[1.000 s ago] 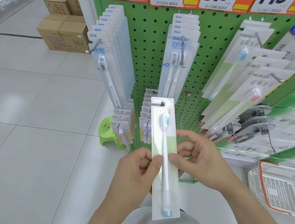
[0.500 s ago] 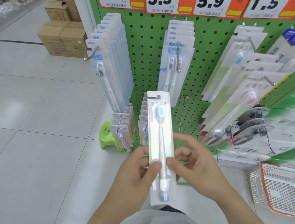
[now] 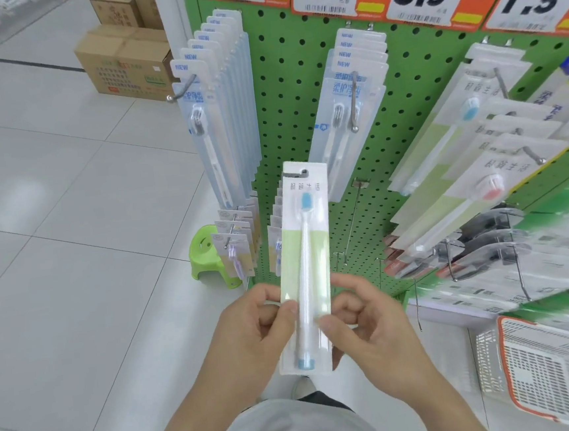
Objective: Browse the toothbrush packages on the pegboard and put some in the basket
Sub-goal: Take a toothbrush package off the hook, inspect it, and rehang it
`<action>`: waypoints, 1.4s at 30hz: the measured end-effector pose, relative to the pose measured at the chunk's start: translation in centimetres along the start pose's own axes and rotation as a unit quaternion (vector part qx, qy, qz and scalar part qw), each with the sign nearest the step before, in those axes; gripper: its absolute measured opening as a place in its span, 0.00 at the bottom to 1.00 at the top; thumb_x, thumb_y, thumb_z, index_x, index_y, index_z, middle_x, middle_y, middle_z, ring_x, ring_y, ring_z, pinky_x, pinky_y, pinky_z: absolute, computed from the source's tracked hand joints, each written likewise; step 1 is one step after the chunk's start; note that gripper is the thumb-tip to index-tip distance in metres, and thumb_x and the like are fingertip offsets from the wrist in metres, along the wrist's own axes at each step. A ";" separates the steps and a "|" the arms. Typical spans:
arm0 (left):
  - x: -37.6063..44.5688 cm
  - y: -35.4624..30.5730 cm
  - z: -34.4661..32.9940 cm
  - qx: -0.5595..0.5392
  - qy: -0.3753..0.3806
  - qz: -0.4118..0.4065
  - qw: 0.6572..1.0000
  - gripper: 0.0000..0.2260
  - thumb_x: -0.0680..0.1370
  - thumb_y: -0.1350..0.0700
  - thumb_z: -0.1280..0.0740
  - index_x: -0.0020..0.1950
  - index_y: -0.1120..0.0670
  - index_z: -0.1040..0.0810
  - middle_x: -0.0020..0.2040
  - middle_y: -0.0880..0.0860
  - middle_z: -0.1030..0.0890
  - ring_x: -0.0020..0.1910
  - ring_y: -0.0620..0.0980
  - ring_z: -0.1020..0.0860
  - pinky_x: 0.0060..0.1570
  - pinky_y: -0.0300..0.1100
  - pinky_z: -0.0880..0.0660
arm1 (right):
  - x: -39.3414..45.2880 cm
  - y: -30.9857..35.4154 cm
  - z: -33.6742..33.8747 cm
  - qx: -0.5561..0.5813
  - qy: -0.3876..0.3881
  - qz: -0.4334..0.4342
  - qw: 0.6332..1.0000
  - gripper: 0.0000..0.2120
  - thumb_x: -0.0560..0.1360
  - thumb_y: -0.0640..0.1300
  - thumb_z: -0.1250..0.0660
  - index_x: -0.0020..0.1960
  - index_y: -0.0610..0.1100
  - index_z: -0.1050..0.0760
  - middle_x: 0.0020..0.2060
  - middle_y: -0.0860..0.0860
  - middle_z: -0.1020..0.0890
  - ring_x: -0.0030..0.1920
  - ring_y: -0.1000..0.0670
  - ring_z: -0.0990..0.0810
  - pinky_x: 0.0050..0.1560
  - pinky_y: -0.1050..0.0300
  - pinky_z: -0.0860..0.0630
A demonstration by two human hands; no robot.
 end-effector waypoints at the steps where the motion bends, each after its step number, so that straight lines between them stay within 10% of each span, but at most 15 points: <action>1: 0.0 0.0 0.1 0.002 -0.010 0.000 1.000 0.06 0.81 0.52 0.33 0.48 0.53 0.21 0.31 0.62 0.20 0.28 0.50 0.34 0.31 0.51 0.33 | -0.1 0.0 -0.2 -0.006 0.023 -0.005 1.000 0.25 0.72 0.34 0.27 0.65 0.51 0.23 0.40 0.45 0.19 0.38 0.47 0.22 0.31 0.49 0.19; 7: -0.4 -0.2 0.2 -0.034 0.010 0.008 0.999 0.05 0.82 0.49 0.34 0.55 0.47 0.20 0.38 0.61 0.16 0.34 0.66 0.24 0.40 0.61 0.24 | -0.1 -0.7 -0.5 -0.035 0.016 -0.010 0.999 0.32 0.68 0.29 0.26 0.65 0.57 0.23 0.43 0.47 0.20 0.38 0.46 0.20 0.34 0.42 0.17; 15: -1.3 -0.5 0.4 -0.098 0.059 0.028 0.993 0.13 0.80 0.65 0.36 0.65 0.57 0.25 0.48 0.57 0.14 0.32 0.52 0.17 0.33 0.45 0.19 | -0.2 -1.0 -0.8 -0.019 0.049 -0.025 0.998 0.32 0.67 0.28 0.28 0.68 0.45 0.26 0.44 0.47 0.19 0.42 0.49 0.21 0.36 0.47 0.17; 22: -1.8 0.5 0.0 -0.031 0.161 0.019 0.986 0.32 0.76 0.72 0.30 0.72 0.44 0.32 0.58 0.55 0.17 0.50 0.58 0.17 0.50 0.46 0.20 | -0.5 -0.9 -0.4 -0.024 0.029 -0.022 0.999 0.26 0.67 0.28 0.27 0.58 0.51 0.17 0.40 0.48 0.18 0.39 0.49 0.22 0.36 0.48 0.17; 25: -1.9 0.9 0.0 -0.002 0.120 0.016 0.993 0.35 0.75 0.68 0.28 0.73 0.39 0.34 0.56 0.49 0.18 0.46 0.50 0.17 0.50 0.40 0.21 | -0.7 -0.8 -0.6 -0.021 0.014 -0.025 0.999 0.19 0.67 0.31 0.27 0.53 0.48 0.16 0.36 0.51 0.19 0.37 0.48 0.21 0.36 0.51 0.17; 29: -2.8 0.5 0.0 0.136 0.085 -0.052 0.986 0.44 0.70 0.45 0.24 0.78 0.34 0.47 0.68 0.31 0.35 0.68 0.37 0.29 0.61 0.32 0.28 | -1.2 -0.4 -0.9 -0.076 -0.034 -0.006 0.997 0.18 0.67 0.36 0.26 0.52 0.53 0.16 0.37 0.50 0.18 0.34 0.49 0.20 0.35 0.47 0.18; 42: -3.5 -0.1 -0.5 -0.146 0.143 -0.016 0.979 0.20 0.83 0.55 0.40 0.76 0.51 0.31 0.70 0.49 0.22 0.68 0.53 0.23 0.67 0.52 0.25 | -2.6 0.9 -1.8 -0.178 0.000 0.123 0.976 0.26 0.65 0.61 0.20 0.62 0.58 0.18 0.64 0.57 0.23 0.62 0.47 0.22 0.52 0.61 0.22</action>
Point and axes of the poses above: each hand's wrist, its own x-axis towards the middle knuckle, its own z-axis out of the back of the hand, y = z × x, the point moved 6 cm from there along x, towards the middle knuckle
